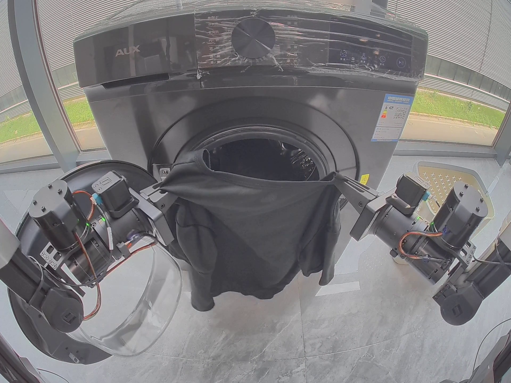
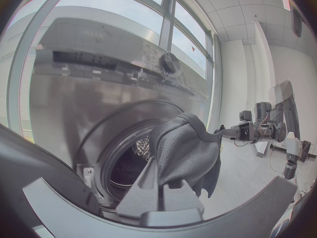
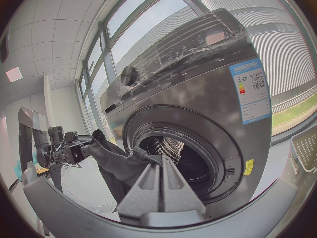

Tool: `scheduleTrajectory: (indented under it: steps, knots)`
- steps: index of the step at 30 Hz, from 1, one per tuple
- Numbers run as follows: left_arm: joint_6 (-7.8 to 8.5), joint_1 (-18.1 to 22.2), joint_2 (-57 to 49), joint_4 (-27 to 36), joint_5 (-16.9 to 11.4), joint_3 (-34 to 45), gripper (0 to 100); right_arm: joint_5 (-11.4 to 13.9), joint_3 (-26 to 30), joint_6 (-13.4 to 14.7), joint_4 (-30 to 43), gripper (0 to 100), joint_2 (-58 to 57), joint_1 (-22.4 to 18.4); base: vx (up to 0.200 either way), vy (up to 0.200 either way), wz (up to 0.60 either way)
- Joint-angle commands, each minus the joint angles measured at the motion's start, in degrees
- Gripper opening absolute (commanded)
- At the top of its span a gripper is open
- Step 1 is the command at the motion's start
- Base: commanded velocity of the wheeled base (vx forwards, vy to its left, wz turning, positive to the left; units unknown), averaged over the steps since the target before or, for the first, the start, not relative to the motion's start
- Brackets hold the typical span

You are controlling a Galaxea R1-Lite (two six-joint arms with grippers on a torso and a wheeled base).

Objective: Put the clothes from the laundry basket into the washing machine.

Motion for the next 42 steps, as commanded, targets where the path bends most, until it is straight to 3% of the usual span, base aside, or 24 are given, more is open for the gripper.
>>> scheduleTrajectory:
  steps: [1,6,42]
  knots:
    - [0.04,0.81,-3.07,-0.02,0.12,0.33,0,0.01,0.29,-0.39,-0.08,0,-1.1,0.96,0.0,0.0,0.0]
    - [0.65,0.73,-3.16,-0.02,0.3,2.36,0,0.1,-0.85,-1.09,-0.08,0,-3.38,1.4,0.0,0.0,0.0]
    - [0.21,0.55,-5.45,-0.02,0.3,3.85,0,-0.25,-1.73,-1.18,0.1,0,-7.43,2.46,0.0,0.0,0.0]
